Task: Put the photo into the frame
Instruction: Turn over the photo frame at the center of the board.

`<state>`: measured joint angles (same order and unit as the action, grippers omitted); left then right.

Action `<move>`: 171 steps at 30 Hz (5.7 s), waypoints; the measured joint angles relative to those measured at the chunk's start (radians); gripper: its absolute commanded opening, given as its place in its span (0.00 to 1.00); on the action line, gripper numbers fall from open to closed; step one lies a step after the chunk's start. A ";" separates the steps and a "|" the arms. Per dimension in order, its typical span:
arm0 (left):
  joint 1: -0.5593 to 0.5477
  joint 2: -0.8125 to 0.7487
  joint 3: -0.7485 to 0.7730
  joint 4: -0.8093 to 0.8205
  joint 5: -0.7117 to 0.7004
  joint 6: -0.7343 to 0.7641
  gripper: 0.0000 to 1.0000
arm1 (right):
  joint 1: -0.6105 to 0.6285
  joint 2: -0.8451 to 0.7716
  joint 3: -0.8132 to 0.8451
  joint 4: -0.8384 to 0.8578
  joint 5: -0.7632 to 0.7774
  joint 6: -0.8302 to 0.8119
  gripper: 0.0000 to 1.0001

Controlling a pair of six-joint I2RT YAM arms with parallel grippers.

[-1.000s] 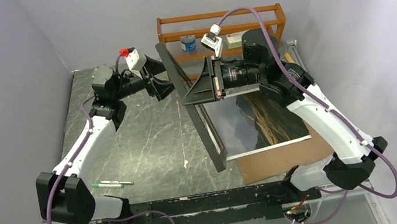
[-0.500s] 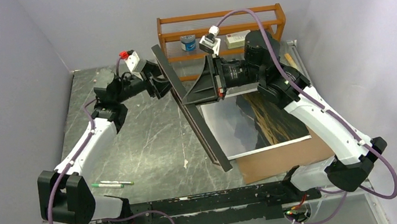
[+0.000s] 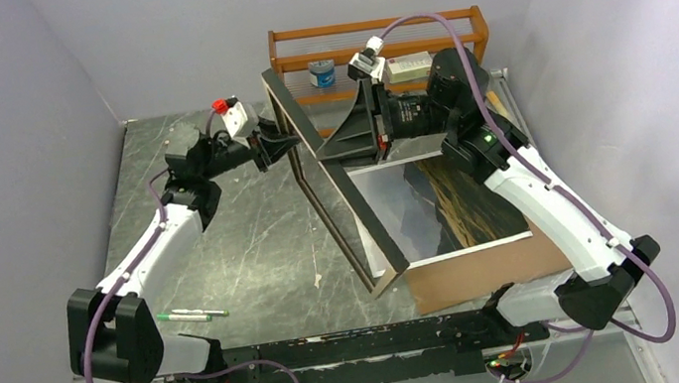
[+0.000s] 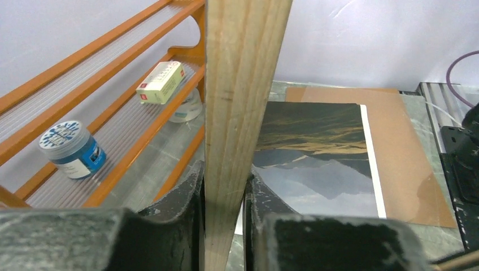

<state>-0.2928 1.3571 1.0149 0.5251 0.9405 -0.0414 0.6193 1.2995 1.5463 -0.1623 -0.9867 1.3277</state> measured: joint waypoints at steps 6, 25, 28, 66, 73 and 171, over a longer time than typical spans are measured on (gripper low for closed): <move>0.049 -0.002 0.005 -0.051 -0.059 -0.029 0.02 | -0.064 -0.023 -0.032 0.006 0.026 -0.056 0.77; 0.083 -0.350 -0.030 -0.544 -0.481 -0.049 0.03 | -0.217 -0.395 -0.247 -0.064 0.870 -0.373 0.99; 0.082 -0.380 -0.030 -0.647 -0.567 -0.055 0.03 | -0.217 -0.426 -0.269 -0.082 0.990 -0.400 0.97; 0.380 -0.050 -0.061 -1.279 -0.752 -0.167 0.02 | -0.139 0.091 -0.512 -0.199 0.874 -0.715 0.92; 0.403 0.057 -0.055 -1.316 -0.742 -0.171 0.02 | -0.040 0.267 -0.510 -0.135 0.837 -0.822 0.90; 0.473 0.285 0.207 -1.249 -0.735 -0.331 0.69 | 0.198 0.672 -0.238 -0.226 1.078 -0.532 0.21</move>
<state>0.1799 1.6417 1.2221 -0.7238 0.2054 -0.3721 0.8169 1.9713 1.3083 -0.3885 0.0914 0.7956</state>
